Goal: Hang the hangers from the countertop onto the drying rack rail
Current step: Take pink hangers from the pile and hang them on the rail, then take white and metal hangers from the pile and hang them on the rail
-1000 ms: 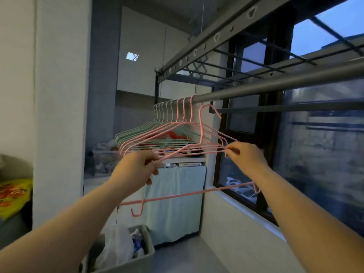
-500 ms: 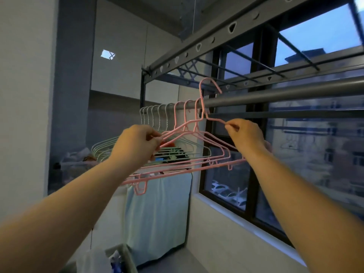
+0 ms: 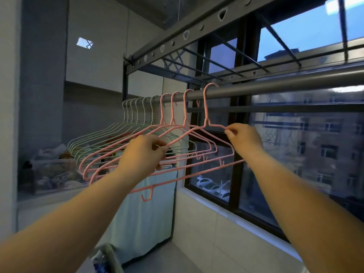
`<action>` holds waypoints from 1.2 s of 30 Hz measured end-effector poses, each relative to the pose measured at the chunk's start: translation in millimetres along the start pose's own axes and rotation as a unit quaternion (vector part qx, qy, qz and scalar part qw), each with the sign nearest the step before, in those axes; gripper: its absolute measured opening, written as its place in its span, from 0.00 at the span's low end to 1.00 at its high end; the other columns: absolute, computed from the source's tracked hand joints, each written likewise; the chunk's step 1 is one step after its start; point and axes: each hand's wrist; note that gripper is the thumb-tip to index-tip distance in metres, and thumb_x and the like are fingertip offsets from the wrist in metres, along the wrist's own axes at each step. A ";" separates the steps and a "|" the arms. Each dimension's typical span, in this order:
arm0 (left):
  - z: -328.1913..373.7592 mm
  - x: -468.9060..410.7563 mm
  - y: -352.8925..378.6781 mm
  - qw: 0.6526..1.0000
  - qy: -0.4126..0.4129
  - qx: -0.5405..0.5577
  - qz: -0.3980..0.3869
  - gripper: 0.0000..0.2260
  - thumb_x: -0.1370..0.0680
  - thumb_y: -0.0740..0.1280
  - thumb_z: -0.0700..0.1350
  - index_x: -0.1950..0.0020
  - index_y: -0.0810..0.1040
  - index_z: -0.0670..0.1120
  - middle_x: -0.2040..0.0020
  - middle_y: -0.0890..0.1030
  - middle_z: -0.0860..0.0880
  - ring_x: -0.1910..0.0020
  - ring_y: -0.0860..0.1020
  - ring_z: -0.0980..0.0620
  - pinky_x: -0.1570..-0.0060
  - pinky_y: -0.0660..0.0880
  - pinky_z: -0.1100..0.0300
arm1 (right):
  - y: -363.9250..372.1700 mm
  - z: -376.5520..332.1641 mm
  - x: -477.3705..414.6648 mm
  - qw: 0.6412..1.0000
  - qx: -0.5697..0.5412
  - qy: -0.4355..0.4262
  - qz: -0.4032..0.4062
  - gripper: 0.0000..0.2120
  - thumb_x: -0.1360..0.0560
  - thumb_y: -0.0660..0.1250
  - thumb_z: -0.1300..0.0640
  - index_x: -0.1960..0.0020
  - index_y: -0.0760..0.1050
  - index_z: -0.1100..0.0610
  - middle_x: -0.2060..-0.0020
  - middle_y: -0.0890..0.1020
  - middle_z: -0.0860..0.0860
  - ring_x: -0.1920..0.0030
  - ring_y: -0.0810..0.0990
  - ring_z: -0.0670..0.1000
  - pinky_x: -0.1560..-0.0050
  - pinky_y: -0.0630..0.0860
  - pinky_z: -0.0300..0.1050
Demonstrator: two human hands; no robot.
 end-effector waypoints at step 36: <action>103.1 181.2 142.1 0.906 0.120 0.198 -0.354 0.14 0.24 0.63 0.42 0.67 0.73 0.57 0.76 0.78 0.58 0.76 0.76 0.65 0.59 0.74 0.60 | -211.0 125.3 268.5 0.912 0.256 0.289 -0.142 0.14 0.21 0.57 0.55 0.38 0.72 0.58 0.42 0.78 0.58 0.42 0.75 0.58 0.48 0.72 0.46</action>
Point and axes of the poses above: each hand's wrist, its own x-axis away from the middle knuckle, its own y-axis out of the palm, z = x × y
